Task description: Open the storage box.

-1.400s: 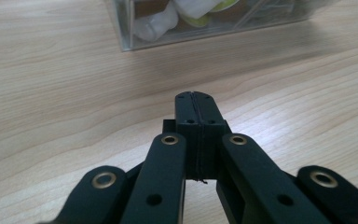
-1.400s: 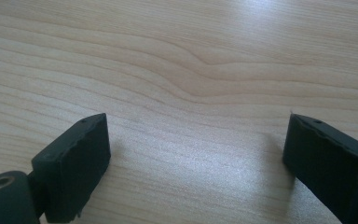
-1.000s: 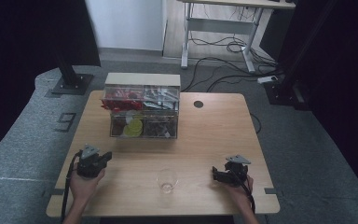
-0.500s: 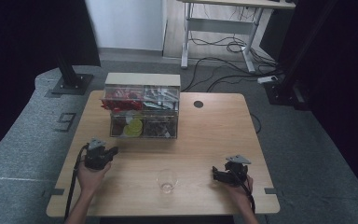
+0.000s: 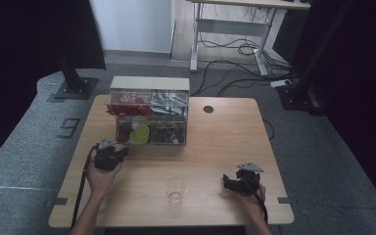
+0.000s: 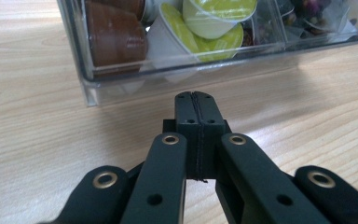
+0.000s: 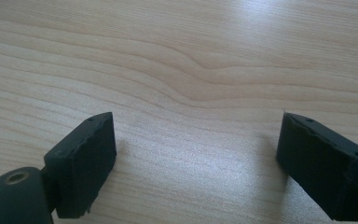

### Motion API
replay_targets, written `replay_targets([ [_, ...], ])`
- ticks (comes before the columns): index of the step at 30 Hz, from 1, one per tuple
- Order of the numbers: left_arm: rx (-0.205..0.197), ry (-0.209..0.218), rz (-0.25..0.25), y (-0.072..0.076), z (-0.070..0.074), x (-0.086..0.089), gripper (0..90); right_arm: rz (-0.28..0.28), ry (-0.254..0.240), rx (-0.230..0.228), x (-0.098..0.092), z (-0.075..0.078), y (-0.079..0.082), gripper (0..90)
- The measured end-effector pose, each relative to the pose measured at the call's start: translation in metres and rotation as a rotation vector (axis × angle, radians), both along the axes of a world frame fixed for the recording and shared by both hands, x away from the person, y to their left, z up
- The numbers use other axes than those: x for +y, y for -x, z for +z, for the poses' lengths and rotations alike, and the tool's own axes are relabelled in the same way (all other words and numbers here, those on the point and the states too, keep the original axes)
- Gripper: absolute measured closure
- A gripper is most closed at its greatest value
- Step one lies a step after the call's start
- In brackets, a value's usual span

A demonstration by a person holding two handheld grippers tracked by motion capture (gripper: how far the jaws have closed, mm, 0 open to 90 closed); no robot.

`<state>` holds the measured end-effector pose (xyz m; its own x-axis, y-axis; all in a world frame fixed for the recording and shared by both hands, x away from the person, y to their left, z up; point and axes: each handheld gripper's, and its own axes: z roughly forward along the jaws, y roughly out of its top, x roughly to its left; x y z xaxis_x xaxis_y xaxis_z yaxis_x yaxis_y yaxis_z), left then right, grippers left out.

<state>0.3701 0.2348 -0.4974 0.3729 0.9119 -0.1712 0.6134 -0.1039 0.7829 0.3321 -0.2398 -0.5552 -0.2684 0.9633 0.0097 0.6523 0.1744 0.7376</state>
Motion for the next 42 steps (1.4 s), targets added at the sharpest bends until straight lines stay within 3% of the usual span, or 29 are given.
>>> replay_targets([
  [13,-0.007,0.002,0.0,-0.011,0.004,-0.001,90.0,-0.002,0.0,-0.001,0.0,0.0,0.0,12.4],
  [19,0.003,-0.001,-0.008,-0.01,0.003,-0.002,90.0,-0.003,0.0,-0.002,0.0,0.0,0.0,12.5],
  [21,0.011,-0.029,-0.013,-0.009,0.0,-0.004,90.0,-0.003,0.0,-0.001,0.0,0.0,0.0,12.5],
  [42,0.01,-0.027,-0.001,-0.011,0.002,-0.002,90.0,-0.002,0.0,-0.001,0.0,0.0,0.0,12.6],
])
